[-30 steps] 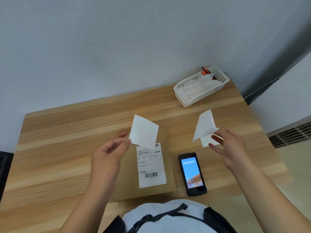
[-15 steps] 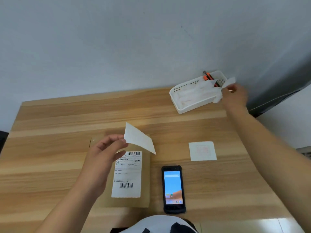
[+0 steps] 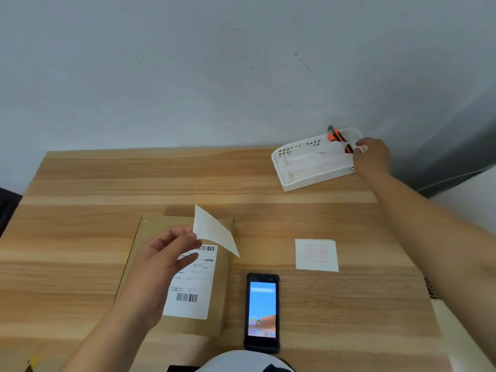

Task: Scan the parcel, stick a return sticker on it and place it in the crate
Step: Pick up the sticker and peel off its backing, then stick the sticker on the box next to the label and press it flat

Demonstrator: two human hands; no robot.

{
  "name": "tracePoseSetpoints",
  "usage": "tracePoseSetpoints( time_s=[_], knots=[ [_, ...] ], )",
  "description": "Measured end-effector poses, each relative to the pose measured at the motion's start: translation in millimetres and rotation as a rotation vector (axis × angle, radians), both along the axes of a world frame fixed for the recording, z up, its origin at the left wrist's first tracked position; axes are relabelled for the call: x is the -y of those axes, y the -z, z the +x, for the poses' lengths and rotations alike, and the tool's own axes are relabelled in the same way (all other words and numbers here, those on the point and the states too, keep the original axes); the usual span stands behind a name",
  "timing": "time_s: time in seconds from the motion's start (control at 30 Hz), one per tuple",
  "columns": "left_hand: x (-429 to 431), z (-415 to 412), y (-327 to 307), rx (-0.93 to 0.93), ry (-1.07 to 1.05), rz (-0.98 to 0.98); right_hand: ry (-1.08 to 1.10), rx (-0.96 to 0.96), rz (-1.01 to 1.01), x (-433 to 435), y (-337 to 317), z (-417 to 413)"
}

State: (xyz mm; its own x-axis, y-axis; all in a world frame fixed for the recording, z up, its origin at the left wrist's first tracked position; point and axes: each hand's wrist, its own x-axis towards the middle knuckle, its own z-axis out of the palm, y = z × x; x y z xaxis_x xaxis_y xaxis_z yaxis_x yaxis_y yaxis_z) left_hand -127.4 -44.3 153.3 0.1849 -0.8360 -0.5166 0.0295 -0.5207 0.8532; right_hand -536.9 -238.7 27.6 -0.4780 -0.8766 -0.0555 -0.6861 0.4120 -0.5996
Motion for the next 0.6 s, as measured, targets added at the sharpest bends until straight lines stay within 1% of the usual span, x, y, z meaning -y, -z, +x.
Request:
tracePoseSetpoints(
  time_s=[0.1, 0.17, 0.27, 0.33, 0.4, 0.43, 0.53, 0.6],
  knots=[
    [0.0, -2.6, 0.8, -0.002, -0.002, 0.012, 0.064, 0.114, -0.097, -34.6, -12.3, 28.2],
    [0.6, -5.5, 3.1, -0.012, -0.005, 0.032, 0.058, 0.267, -0.158, -63.0, -20.4, 63.4],
    [2.2, -11.6, 8.6, -0.022, -0.014, 0.05, -0.05, 0.495, -0.202, -118.3, -37.6, 124.7],
    [3.0, -16.8, 13.0, -0.012, -0.04, 0.045, -0.17, 0.619, -0.159, -155.2, -52.4, 159.2],
    [1.9, -22.0, 16.5, 0.0, -0.063, 0.035, -0.327, 0.692, -0.102, -185.1, -70.3, 189.5],
    [0.8, -25.0, 17.4, 0.006, -0.065, 0.032, -0.393, 0.678, -0.093, -195.8, -76.1, 202.0],
    [-3.3, -33.1, 18.7, 0.015, -0.042, 0.034, -0.519, 0.412, -0.179, -209.9, -77.1, 226.9],
    [-5.3, -36.6, 18.8, 0.004, -0.03, 0.035, -0.512, 0.323, -0.186, -213.3, -72.1, 234.0]
  ],
)
